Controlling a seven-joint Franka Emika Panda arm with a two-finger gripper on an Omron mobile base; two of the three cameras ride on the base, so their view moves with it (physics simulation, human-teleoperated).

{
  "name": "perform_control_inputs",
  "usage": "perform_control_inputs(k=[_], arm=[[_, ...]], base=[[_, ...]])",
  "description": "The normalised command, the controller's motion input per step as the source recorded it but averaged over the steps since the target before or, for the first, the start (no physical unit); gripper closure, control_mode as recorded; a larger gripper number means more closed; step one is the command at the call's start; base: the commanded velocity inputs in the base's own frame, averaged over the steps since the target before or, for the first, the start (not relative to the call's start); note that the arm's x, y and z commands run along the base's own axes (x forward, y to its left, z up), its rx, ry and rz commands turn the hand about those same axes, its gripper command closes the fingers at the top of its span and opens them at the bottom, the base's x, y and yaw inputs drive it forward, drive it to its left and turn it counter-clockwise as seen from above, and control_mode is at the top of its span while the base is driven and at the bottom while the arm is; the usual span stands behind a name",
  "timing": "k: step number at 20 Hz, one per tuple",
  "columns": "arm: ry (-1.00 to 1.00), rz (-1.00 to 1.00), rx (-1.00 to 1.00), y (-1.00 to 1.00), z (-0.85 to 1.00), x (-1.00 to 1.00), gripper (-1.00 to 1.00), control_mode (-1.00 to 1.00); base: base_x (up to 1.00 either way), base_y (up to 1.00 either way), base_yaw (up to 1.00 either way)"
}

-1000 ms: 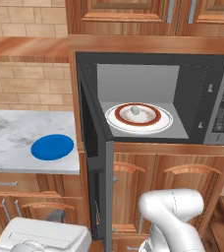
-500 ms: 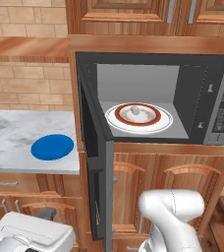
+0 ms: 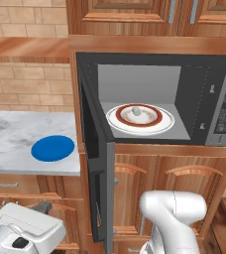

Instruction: Pick the marshmallow from the counter and place it in the microwave. Then turn on the microwave.

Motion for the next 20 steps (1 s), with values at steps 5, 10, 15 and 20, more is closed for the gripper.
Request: perform_control_inputs(k=[5,10,15,20], arm=[[0.0,-0.06,0.0,0.16,-0.1,0.27,1.0,-1.0],[0.0,-0.06,0.0,0.26,-0.18,0.3,1.0,-1.0],[0.0,-0.05,0.0,0.32,-0.26,0.33,1.0,-1.0],[0.0,-0.05,0.0,0.33,-0.27,0.32,1.0,-1.0]], base=[[0.0,0.0,0.0],[0.0,0.0,0.0],[0.0,0.0,0.0],[0.0,0.0,0.0]])
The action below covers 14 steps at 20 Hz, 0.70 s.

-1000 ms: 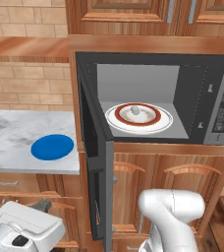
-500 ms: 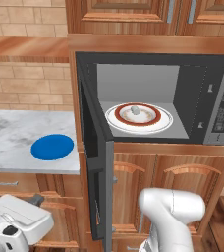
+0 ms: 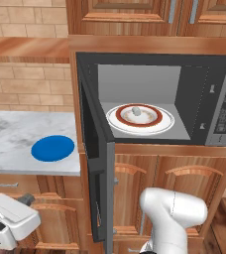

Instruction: Pick the marshmallow from the counter and place it in the microwave. Then turn on the microwave.

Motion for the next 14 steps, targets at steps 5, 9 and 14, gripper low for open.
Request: perform_control_inputs(k=[5,9,14], arm=[[0.0,-0.05,0.0,0.33,-0.25,0.29,1.0,-1.0],[0.0,-0.05,0.0,0.36,-0.25,0.3,1.0,-1.0],[0.0,-0.05,0.0,0.35,-0.22,0.28,1.0,-1.0]], base=[[0.0,0.0,0.0],[0.0,0.0,0.0],[0.0,0.0,0.0]])
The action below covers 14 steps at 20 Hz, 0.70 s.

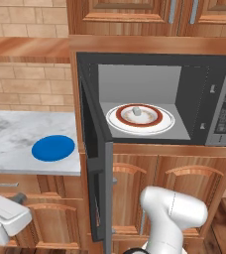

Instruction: Pick the marshmallow from the counter and place it in the microwave. Then turn on the microwave.

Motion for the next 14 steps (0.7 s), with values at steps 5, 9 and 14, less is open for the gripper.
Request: perform_control_inputs(k=[5,9,14], arm=[[0.0,-0.07,0.0,0.15,-0.12,0.21,1.0,-1.0],[0.0,-0.08,0.0,0.0,-0.05,0.1,1.0,-1.0],[0.0,-0.09,0.0,0.0,-0.02,0.03,1.0,-1.0]], base=[[0.0,0.0,0.0],[0.0,0.0,0.0],[0.0,0.0,0.0]])
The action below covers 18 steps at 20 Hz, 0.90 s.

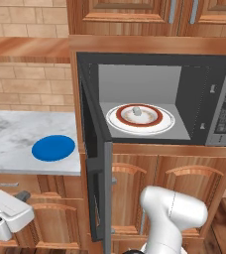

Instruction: Pick the marshmallow from the counter and place it in the microwave. Then turn on the microwave.

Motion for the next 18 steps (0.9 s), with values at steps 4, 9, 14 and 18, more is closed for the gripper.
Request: perform_control_inputs(k=[4,9,14,18], arm=[[0.0,-0.09,0.0,0.0,0.0,0.0,1.0,-1.0],[0.0,-0.08,0.0,-0.03,0.0,0.0,1.0,-1.0],[0.0,-0.07,0.0,-0.1,0.0,0.0,1.0,-1.0],[0.0,-0.05,0.0,-0.15,0.0,0.0,1.0,-1.0]], base=[[0.0,0.0,0.0],[0.0,0.0,0.0],[0.0,0.0,0.0],[0.0,0.0,0.0]])
